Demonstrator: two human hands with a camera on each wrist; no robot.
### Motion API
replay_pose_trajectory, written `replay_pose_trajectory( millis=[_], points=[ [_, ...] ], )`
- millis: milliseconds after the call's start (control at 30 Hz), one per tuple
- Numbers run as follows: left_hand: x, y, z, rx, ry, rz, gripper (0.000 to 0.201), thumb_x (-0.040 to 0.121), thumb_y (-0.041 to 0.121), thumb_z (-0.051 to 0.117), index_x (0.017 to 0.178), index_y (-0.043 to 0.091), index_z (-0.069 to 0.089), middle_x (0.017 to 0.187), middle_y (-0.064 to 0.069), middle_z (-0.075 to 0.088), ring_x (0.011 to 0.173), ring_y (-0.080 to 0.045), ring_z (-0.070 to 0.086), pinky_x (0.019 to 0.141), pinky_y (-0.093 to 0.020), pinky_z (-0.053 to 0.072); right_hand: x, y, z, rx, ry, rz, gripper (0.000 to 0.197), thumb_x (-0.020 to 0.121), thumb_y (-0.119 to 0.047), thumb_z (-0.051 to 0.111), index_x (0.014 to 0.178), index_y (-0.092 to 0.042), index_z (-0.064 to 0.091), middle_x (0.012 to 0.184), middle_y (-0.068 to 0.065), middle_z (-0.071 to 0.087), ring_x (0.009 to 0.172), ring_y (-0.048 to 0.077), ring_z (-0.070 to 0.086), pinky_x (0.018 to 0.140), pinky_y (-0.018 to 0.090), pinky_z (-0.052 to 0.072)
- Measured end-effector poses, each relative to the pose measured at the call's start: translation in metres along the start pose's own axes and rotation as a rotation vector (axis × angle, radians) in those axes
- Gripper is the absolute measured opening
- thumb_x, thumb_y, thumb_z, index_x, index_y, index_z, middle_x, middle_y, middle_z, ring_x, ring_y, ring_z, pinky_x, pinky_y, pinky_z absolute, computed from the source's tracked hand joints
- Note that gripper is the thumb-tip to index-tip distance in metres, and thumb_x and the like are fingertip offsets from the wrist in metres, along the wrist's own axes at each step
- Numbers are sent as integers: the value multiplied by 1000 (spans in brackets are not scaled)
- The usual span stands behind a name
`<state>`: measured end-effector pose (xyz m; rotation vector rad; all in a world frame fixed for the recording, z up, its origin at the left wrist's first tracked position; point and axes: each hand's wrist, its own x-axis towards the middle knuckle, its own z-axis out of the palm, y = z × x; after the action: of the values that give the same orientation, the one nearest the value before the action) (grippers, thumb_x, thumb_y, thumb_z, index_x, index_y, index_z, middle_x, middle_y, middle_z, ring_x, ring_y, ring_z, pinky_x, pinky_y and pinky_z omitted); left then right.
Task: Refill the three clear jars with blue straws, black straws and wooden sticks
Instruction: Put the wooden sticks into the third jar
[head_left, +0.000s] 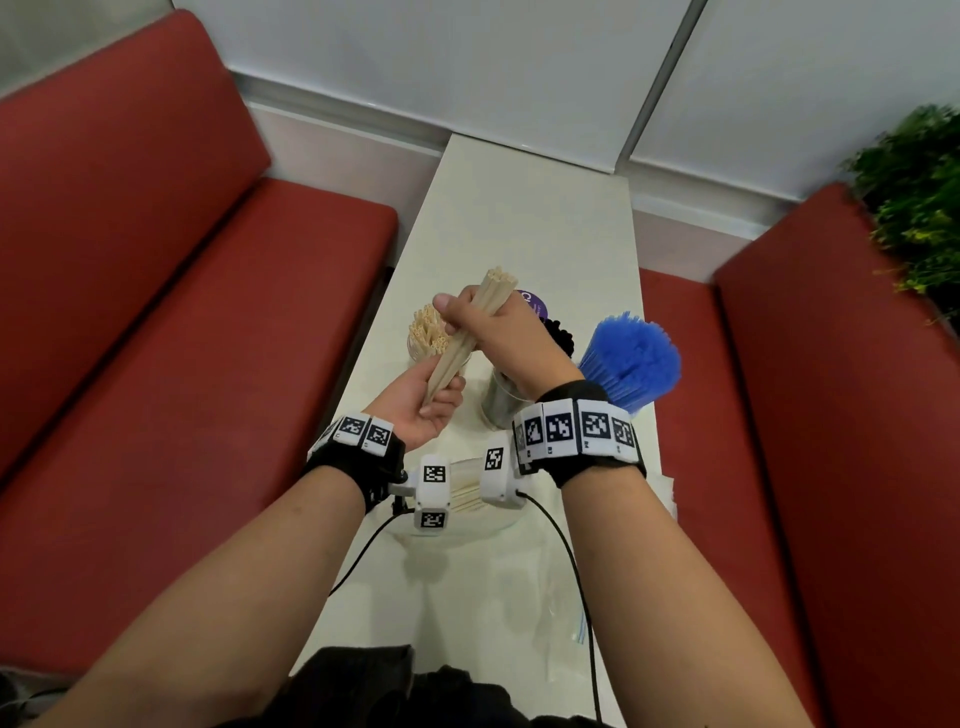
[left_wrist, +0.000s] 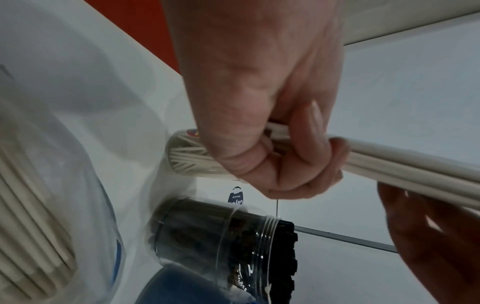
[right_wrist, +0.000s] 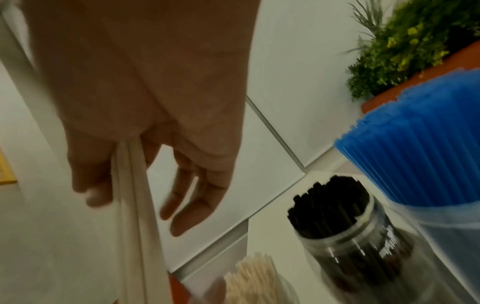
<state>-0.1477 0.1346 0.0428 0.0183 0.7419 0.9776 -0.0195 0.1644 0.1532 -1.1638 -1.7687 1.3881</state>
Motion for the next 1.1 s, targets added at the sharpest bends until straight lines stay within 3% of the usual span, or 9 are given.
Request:
replay_pose_trajectory(
  millis=[100,233,367,467,567,633,767,900,1100],
  points=[
    [2,4,-4,31,14,34,25,102,26,48,85,9,54,63,-2,50,40,-4,40,28,-13,23,9,-11,-11,-197,-60,56,29,92,-29,69,76,-5,70,81,17,73,67,17,62,62,33,52],
    [6,9,0,95,74,93,36,106,30,44,88,4,62,63,-6,61,43,-8,53,32,-14,36,28,-24,-26,-171,18,66,23,91,-21,70,79,-1,73,78,18,74,65,31,70,59,33,59],
    [5,2,-5,458,179,87,45,106,31,46,88,-4,67,77,-16,71,62,-22,70,58,-27,61,50,-26,-32,-91,294,-4,15,88,-14,71,76,-5,71,76,18,72,59,24,69,60,33,58],
    [7,-13,-6,786,190,-24,30,104,17,50,92,-6,65,87,-21,70,76,-30,70,83,-39,59,62,-17,-25,-124,354,14,15,88,-15,71,79,-2,71,78,22,72,65,34,72,65,41,62],
    [12,-27,-6,1053,208,-121,25,103,10,51,103,-10,65,102,-22,66,92,-32,63,99,-43,52,68,-3,-18,-190,350,44,21,89,-18,71,83,2,71,74,20,69,72,40,71,64,41,58],
    [16,-33,-8,1219,192,-176,28,102,12,52,114,-9,65,104,-16,64,94,-27,61,99,-37,51,69,4,-15,-217,341,48,21,89,-17,70,83,3,71,78,22,70,75,40,70,72,48,59],
    [22,-41,-17,1472,136,-210,7,96,5,54,92,7,59,94,-14,52,79,-25,48,73,-29,44,68,11,-11,-257,306,29,23,90,-12,67,81,10,68,78,28,68,77,44,66,75,54,56],
    [28,-52,-30,1835,117,-118,24,95,15,55,106,8,75,118,-3,69,111,-22,62,99,-31,48,74,10,-11,-266,308,21,30,90,-12,66,82,16,62,80,34,64,66,38,59,73,56,54],
    [41,-61,-46,1990,77,-141,33,95,16,61,127,12,68,133,-2,64,126,-21,56,105,-30,44,82,8,-13,-197,339,57,25,90,-14,68,78,8,66,67,22,63,71,44,68,72,51,58]
  ],
)
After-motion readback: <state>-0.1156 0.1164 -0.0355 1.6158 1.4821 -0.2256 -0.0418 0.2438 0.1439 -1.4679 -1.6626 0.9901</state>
